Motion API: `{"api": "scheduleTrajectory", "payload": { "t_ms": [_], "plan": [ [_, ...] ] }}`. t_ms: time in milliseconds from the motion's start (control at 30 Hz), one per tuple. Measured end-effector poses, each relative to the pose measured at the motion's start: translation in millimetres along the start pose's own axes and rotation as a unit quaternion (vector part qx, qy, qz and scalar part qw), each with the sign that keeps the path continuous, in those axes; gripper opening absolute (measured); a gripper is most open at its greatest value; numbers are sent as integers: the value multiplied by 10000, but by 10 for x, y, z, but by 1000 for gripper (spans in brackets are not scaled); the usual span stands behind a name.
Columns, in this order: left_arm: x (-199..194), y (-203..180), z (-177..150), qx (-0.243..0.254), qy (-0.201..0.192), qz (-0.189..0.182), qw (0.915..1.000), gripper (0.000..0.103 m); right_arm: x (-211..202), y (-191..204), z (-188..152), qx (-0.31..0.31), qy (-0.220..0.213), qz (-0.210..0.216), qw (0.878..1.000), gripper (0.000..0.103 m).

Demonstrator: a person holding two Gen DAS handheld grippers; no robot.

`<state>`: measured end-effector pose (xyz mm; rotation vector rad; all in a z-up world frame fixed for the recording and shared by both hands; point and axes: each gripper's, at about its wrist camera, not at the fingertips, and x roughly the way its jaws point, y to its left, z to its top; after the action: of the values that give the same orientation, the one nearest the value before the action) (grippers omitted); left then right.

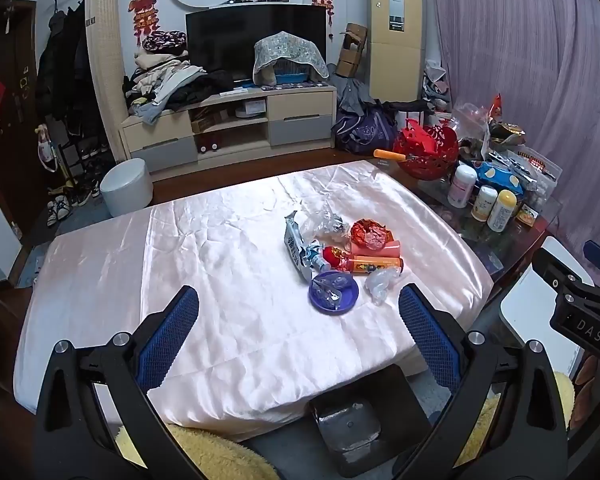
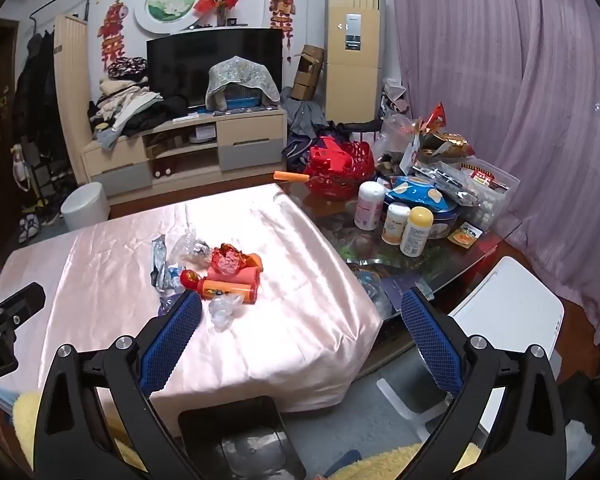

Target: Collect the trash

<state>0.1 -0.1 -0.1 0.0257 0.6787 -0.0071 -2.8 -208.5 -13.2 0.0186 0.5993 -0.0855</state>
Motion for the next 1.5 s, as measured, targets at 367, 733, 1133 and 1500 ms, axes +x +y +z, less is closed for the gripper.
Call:
{"api": "scheduleTrajectory", "payload": {
  "t_ms": [367, 733, 1133, 1500],
  "plan": [
    [-1, -5, 0, 44, -1, 38, 10000, 95, 37, 47, 36, -50, 72, -9, 10000, 100],
    [43, 19, -18, 55, 22, 57, 10000, 95, 39, 31, 31, -64, 88, -14, 9999, 100],
    [56, 18, -5, 48, 28, 47, 10000, 95, 98, 60, 21, -70, 97, -16, 9999, 100],
    [100, -12, -26, 45, 24, 47, 10000, 95, 100, 55, 28, -59, 79, 6, 10000, 100]
  ]
}}
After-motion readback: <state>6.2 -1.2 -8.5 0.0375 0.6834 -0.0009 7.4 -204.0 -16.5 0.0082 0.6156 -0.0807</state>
